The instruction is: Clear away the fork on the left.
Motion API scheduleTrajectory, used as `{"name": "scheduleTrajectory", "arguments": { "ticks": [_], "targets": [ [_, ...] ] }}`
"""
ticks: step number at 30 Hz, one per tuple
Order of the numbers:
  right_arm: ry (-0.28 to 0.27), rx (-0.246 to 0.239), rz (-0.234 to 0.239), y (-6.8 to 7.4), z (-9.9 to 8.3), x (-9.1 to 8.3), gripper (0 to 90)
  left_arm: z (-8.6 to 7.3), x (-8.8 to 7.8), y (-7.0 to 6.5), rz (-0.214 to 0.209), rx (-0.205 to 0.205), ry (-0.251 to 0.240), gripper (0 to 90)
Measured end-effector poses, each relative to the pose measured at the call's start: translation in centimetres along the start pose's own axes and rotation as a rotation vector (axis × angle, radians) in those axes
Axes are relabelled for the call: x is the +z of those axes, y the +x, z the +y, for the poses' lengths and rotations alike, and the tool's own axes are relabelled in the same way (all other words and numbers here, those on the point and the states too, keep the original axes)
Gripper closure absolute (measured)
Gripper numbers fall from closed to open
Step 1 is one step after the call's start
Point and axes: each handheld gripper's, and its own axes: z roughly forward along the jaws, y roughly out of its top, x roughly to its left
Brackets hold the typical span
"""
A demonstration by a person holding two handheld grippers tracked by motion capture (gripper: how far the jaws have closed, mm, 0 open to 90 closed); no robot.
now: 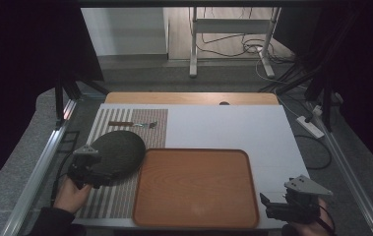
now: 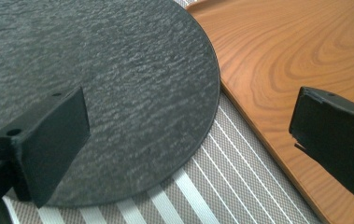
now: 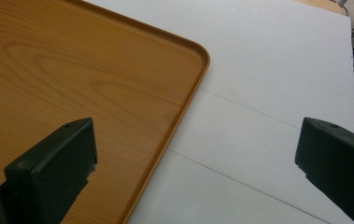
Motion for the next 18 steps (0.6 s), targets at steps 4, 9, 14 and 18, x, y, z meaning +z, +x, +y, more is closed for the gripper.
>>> {"name": "scheduleTrajectory", "arguments": {
  "ticks": [4,9,14,18],
  "targets": [
    [0.001,-0.002,-0.001,0.0,0.0,0.0,0.0,0.8,0.7,0.4,0.006,0.017,-0.008,0.0],
    [0.004,-0.001,-0.001,0.0,0.0,0.0,0.0,2.0,1.8,0.8,0.029,0.042,0.002,0.0],
    [0.006,-0.002,0.0,0.0,0.0,0.1,0.0,3.0,2.9,1.3,0.028,0.047,0.018,0.0],
    [0.007,-0.002,0.0,0.0,0.0,0.1,0.0,3.8,3.5,1.7,0.033,0.041,0.012,0.0]
  ]
}}
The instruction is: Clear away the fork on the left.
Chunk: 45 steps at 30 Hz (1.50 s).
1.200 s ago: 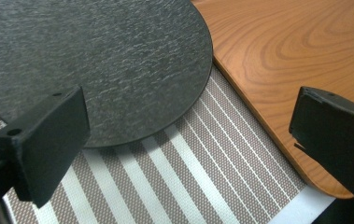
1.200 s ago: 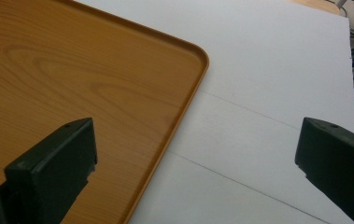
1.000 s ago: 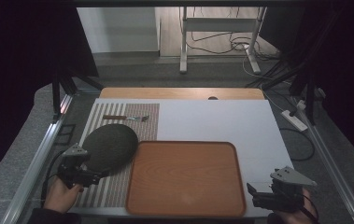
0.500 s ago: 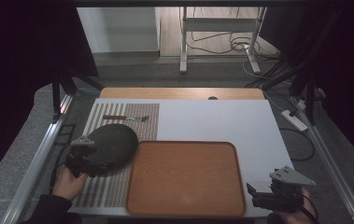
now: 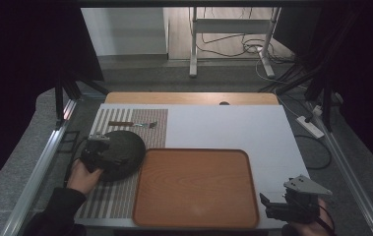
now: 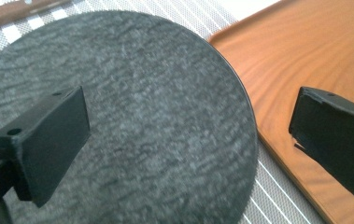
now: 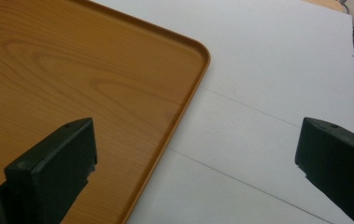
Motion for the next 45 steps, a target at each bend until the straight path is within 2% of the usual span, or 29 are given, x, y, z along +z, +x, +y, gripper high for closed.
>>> {"name": "scheduleTrajectory", "arguments": {
  "ticks": [10,15,28,45],
  "targets": [
    [0.002,0.001,0.001,0.0,0.0,0.0,0.0,1.6,1.3,1.4,0.019,-0.005,-0.001,0.0],
    [0.003,0.001,0.0,0.0,0.0,0.0,0.0,2.3,1.9,2.1,0.033,-0.024,-0.008,0.0],
    [0.005,0.001,0.002,0.0,0.0,0.1,0.0,4.0,3.3,4.3,0.037,-0.029,0.011,0.0],
    [0.012,-0.006,0.005,0.0,0.0,0.1,0.0,6.0,5.4,6.8,0.041,-0.061,0.02,0.0]
  ]
}}
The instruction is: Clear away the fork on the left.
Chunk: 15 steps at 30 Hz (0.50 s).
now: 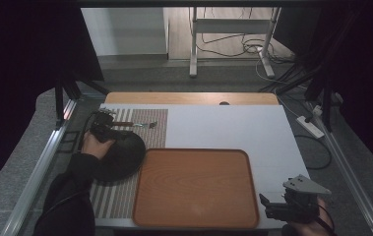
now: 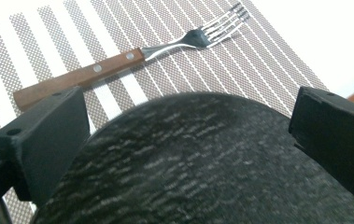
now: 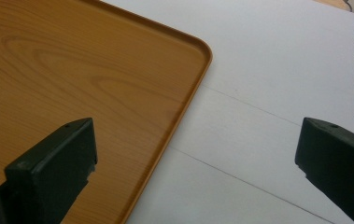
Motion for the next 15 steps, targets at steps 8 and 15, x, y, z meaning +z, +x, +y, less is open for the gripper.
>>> {"name": "scheduleTrajectory", "arguments": {
  "ticks": [8,15],
  "targets": [
    [0.002,-0.002,0.001,0.0,0.0,0.0,0.0,1.1,1.0,0.9,0.016,-0.006,0.008,0.0],
    [0.002,-0.006,0.001,0.0,0.0,0.0,0.0,1.8,2.0,1.5,0.021,-0.013,0.013,0.0]
  ]
}}
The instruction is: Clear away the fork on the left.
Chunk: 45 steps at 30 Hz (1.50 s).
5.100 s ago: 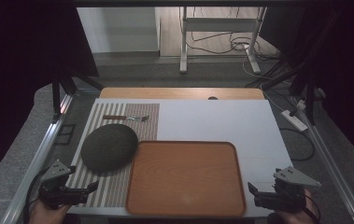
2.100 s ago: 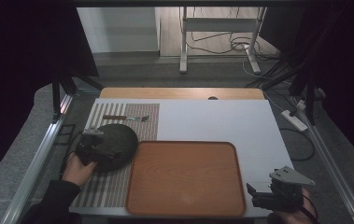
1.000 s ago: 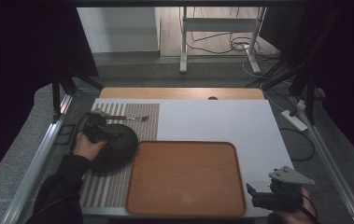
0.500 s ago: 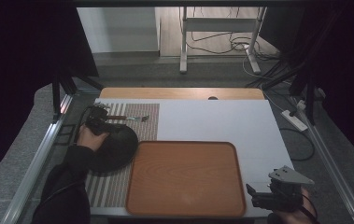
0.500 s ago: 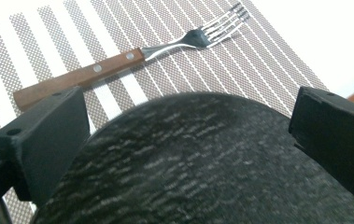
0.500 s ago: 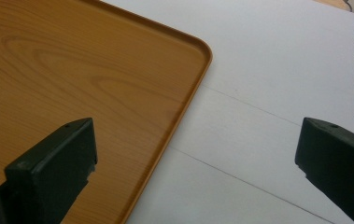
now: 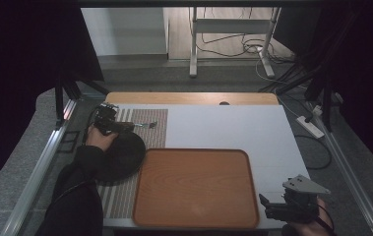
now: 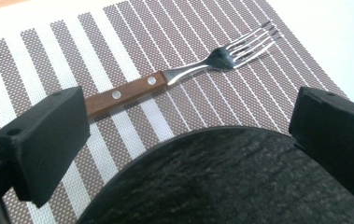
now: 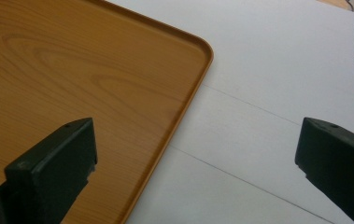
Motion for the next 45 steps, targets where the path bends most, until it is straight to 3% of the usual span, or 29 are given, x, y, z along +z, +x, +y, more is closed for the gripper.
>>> {"name": "scheduleTrajectory", "arguments": {
  "ticks": [10,13,16,18,25,26,36,40,45],
  "targets": [
    [0.0,-0.002,0.0,0.1,0.0,0.0,0.0,0.7,1.7,0.6,0.004,0.007,0.035,0.0],
    [0.001,-0.002,0.0,0.0,0.0,0.0,0.0,0.8,1.8,1.1,0.019,0.003,0.032,5.8],
    [0.0,-0.003,0.0,0.0,0.0,0.0,0.0,0.9,1.5,1.8,0.029,-0.016,0.026,21.0],
    [0.001,-0.002,0.0,0.0,0.0,0.0,0.0,1.0,1.4,2.3,0.022,-0.029,0.029,36.0],
    [0.001,-0.003,0.002,0.0,0.0,0.0,0.0,1.4,1.7,3.4,0.085,-0.001,0.054,86.0],
    [0.001,-0.003,0.001,0.0,0.0,0.0,0.0,1.4,1.9,3.6,0.092,-0.006,0.055,88.5],
    [-0.002,0.001,0.002,0.0,0.0,0.0,0.0,1.4,3.9,4.8,0.169,-0.047,0.109,88.5],
    [-0.002,0.003,0.003,-0.1,-0.1,0.0,0.0,0.9,3.6,5.0,0.14,-0.065,0.128,88.6],
    [0.0,-0.002,0.001,0.0,0.0,0.0,0.0,0.7,2.8,4.6,0.085,0.002,0.218,88.6]
  ]
}}
